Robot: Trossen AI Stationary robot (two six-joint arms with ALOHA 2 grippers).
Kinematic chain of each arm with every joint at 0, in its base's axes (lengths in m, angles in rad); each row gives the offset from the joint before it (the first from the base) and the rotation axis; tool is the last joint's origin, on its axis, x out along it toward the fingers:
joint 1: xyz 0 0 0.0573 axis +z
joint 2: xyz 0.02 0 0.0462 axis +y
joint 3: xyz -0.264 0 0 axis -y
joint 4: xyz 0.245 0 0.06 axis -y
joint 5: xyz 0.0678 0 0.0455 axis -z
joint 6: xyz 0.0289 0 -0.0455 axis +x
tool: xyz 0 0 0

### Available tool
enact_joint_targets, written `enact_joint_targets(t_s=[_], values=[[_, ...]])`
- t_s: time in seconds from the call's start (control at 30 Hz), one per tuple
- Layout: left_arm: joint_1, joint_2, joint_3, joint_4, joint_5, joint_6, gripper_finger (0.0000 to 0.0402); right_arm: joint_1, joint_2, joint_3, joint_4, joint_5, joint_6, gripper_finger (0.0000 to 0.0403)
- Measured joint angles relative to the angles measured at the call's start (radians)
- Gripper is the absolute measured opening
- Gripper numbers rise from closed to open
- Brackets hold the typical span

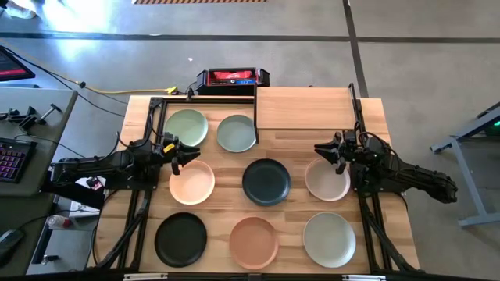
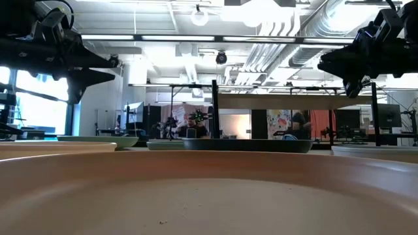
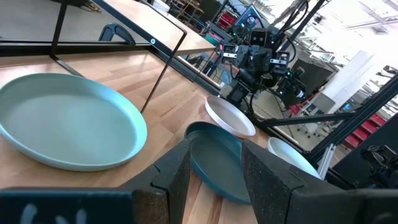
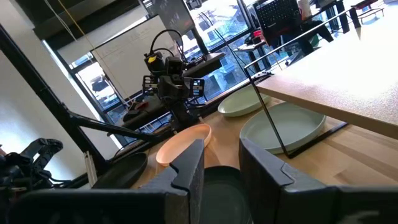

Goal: Place and stack plates onto a shelf

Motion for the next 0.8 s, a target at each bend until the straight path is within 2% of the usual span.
enact_joint_targets(t_s=[0.73, 0.8], values=[[0.0, 0.0, 0.0, 0.004, -0.028, -0.022, 0.0131, 0.0, 0.0, 0.0, 0.0, 0.0, 0.0, 0.0087], [0.0, 0.0, 0.0, 0.006, -0.044, -0.032, 0.0131, 0.0, 0.0, 0.0, -0.001, 0.009, -0.063, 0.0087]])
